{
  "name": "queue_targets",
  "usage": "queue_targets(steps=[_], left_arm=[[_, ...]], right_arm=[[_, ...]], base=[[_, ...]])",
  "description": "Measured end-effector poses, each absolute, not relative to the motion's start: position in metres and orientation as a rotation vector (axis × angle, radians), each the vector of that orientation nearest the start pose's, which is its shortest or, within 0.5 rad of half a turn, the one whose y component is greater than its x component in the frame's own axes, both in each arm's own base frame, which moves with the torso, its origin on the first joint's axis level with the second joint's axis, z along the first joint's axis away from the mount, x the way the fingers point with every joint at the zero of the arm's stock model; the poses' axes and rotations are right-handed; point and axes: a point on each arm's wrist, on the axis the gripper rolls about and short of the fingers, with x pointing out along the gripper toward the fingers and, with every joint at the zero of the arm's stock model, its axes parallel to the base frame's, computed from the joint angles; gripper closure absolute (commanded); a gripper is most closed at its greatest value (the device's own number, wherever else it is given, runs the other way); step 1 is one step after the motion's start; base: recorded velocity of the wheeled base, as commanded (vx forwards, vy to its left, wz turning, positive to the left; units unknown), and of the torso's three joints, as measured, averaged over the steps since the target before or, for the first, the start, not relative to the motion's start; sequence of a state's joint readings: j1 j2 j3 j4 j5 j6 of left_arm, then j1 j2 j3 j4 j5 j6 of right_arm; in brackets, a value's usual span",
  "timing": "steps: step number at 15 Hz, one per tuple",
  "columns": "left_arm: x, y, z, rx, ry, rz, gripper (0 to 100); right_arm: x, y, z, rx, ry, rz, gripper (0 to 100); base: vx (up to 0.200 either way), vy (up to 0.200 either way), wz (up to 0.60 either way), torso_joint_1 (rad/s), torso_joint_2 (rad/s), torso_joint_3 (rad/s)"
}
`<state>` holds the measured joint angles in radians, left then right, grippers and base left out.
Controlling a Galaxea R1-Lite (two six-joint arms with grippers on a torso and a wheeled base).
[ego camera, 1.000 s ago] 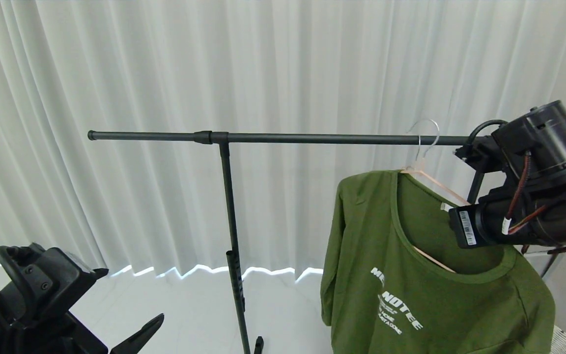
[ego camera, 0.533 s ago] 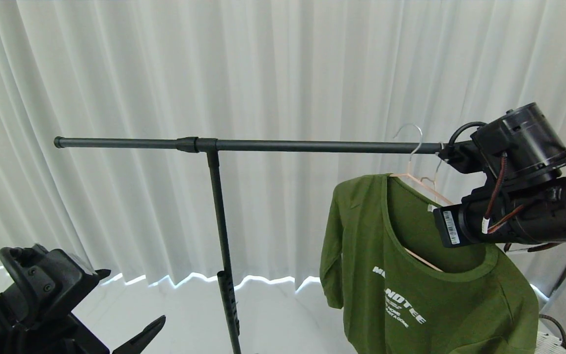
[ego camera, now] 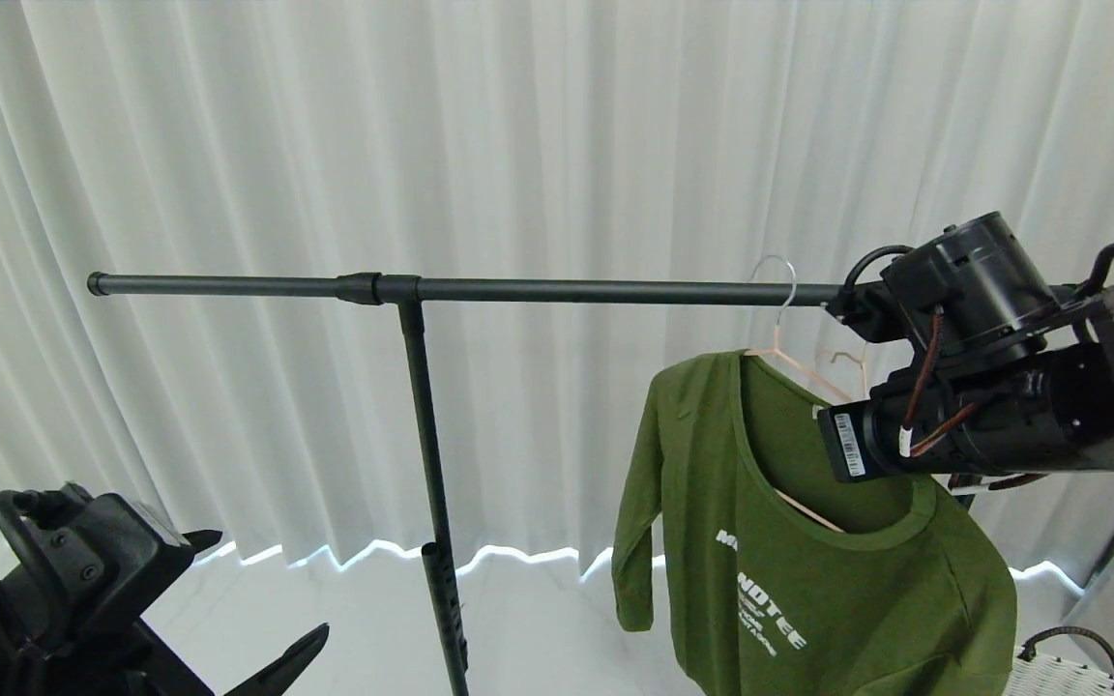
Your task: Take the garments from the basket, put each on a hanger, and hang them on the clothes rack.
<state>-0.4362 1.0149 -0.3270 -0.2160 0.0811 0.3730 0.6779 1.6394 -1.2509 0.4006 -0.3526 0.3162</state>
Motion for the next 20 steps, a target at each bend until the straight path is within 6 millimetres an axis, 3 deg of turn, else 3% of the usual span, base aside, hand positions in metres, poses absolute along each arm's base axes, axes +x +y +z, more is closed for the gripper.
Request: queue_targets(steps=[6, 8, 12, 20], left_arm=[[0.104, -0.046, 0.157, 0.481, 0.377, -0.430, 0], [0.102, -0.046, 0.156, 0.480, 0.377, -0.430, 0], [0.102, -0.046, 0.156, 0.480, 0.379, -0.431, 0], [0.103, -0.046, 0.155, 0.480, 0.382, -0.432, 0]], right_arm=[[0.268, 0.188, 0.235, -0.064, 0.695, 0.161, 100], [0.271, 0.189, 0.230, -0.070, 0.712, 0.152, 100], [0.245, 0.180, 0.217, -0.112, 0.763, 0.168, 100], [0.198, 0.168, 0.217, -0.069, 0.631, 0.266, 100]], base=[[0.000, 0.000, 0.00, 0.000, 0.00, 0.000], [0.000, 0.000, 0.00, 0.000, 0.00, 0.000], [0.000, 0.000, 0.00, 0.000, 0.00, 0.000], [0.000, 0.000, 0.00, 0.000, 0.00, 0.000]])
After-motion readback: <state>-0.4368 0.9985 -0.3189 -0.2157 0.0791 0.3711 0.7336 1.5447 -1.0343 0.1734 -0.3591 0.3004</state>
